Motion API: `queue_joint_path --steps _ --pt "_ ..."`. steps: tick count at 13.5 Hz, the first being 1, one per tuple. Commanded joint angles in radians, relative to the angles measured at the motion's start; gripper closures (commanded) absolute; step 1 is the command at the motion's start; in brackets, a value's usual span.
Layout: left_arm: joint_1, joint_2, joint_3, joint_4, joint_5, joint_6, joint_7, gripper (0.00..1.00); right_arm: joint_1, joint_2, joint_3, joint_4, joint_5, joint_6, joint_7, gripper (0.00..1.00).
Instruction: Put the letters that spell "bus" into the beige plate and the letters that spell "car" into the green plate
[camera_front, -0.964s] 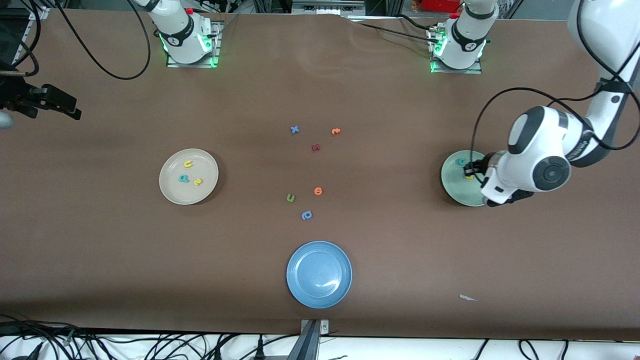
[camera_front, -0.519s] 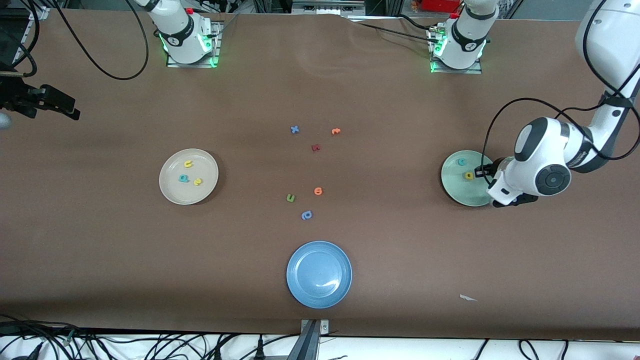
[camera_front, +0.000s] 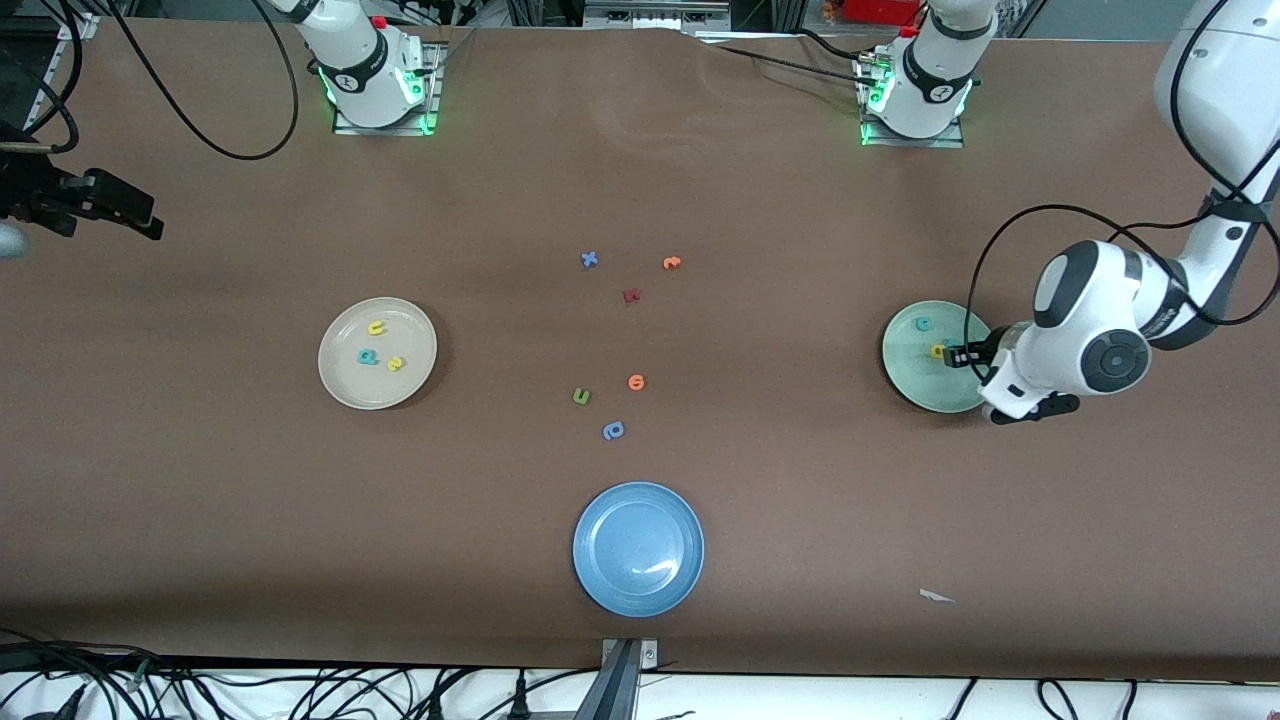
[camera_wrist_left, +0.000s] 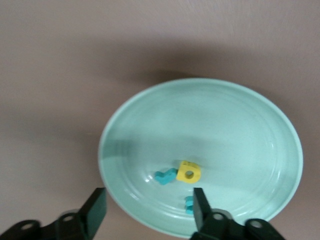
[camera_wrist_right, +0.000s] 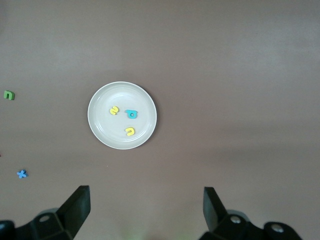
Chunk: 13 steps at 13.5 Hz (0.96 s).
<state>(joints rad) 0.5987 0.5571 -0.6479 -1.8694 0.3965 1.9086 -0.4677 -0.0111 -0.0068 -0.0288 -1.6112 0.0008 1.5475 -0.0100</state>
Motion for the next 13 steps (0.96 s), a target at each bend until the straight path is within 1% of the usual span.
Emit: queue_joint_path --steps 1,4,7,9,10,12,13 --pt "0.006 -0.071 -0.036 0.085 0.013 -0.144 0.015 0.00 -0.010 -0.010 0.003 -0.007 0.016 -0.001 0.004 0.00" --pt "0.006 -0.075 -0.082 0.237 -0.017 -0.284 0.014 0.00 -0.010 -0.012 0.003 -0.007 0.016 -0.001 0.004 0.00" --pt "-0.008 -0.075 -0.090 0.436 -0.086 -0.417 0.012 0.00 -0.010 -0.010 0.003 -0.007 0.018 -0.001 0.004 0.00" --pt "-0.013 -0.075 -0.093 0.530 -0.113 -0.462 0.012 0.00 -0.010 -0.012 0.003 -0.007 0.018 -0.001 0.004 0.00" --pt "-0.019 -0.075 -0.087 0.562 -0.111 -0.473 0.015 0.01 -0.010 -0.012 0.003 -0.007 0.018 -0.003 0.004 0.00" --pt "-0.066 -0.077 -0.059 0.602 -0.105 -0.528 0.113 0.01 -0.010 -0.012 0.003 -0.007 0.019 -0.003 0.004 0.00" --pt "-0.107 -0.077 -0.018 0.652 -0.107 -0.563 0.167 0.01 -0.010 -0.012 0.003 -0.009 0.019 -0.003 0.004 0.00"
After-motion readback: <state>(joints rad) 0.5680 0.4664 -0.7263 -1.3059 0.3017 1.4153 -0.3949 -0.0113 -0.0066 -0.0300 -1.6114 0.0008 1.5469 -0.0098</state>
